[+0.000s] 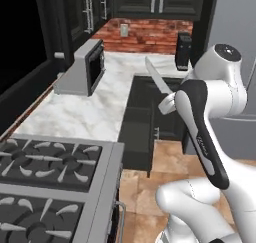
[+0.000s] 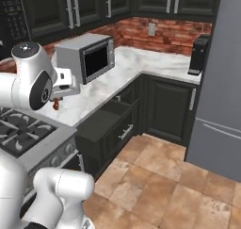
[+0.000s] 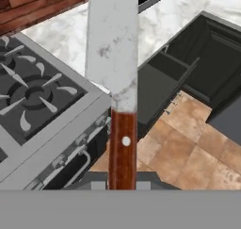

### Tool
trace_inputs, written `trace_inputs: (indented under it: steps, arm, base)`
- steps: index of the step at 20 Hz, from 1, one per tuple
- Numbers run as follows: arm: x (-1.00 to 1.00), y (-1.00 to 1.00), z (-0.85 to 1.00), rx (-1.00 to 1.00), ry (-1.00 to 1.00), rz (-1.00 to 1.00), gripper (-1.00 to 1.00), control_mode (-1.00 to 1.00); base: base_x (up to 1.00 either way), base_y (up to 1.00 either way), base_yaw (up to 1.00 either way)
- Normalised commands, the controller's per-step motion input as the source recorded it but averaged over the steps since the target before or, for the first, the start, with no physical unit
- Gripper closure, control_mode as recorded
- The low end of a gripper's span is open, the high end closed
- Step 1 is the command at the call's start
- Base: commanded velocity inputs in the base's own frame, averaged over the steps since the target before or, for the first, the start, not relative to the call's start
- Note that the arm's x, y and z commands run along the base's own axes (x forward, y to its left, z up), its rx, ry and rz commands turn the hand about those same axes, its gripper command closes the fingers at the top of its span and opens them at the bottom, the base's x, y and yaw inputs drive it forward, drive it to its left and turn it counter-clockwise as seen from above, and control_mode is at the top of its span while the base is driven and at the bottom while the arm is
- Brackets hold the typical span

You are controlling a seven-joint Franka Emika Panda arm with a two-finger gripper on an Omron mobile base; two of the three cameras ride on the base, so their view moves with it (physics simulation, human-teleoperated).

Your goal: Pick up the metallic utensils from the counter and place them in the open drawer. Make sure not to pick up any wooden utensils.

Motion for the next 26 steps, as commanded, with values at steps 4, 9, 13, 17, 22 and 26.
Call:
trace_inputs:
  steps: [4,9,13,17,22,26]
  arm:
    - [0.00,0.00,0.00,0.00,0.00,0.00,1.00,1.00]
    - [0.00,0.00,0.00,0.00,0.00,0.00,1.00,1.00]
    - [0.00,0.00,0.00,0.00,0.00,0.00,1.00,1.00]
    - [0.00,0.00,0.00,0.00,0.00,0.00,1.00,1.00]
    - [0.00,0.00,0.00,0.00,0.00,0.00,1.00,1.00]
    - [0.00,0.00,0.00,0.00,0.00,0.00,1.00,1.00]
  base:
    - [0.08,0.35,-0.14]
    - [0.05,0.08,-0.19]
    - [0.36,0.23,-0.28]
    - [0.75,0.02,-0.07]
    - [0.71,0.00,0.00]
    - [-0.05,0.16,0.00]
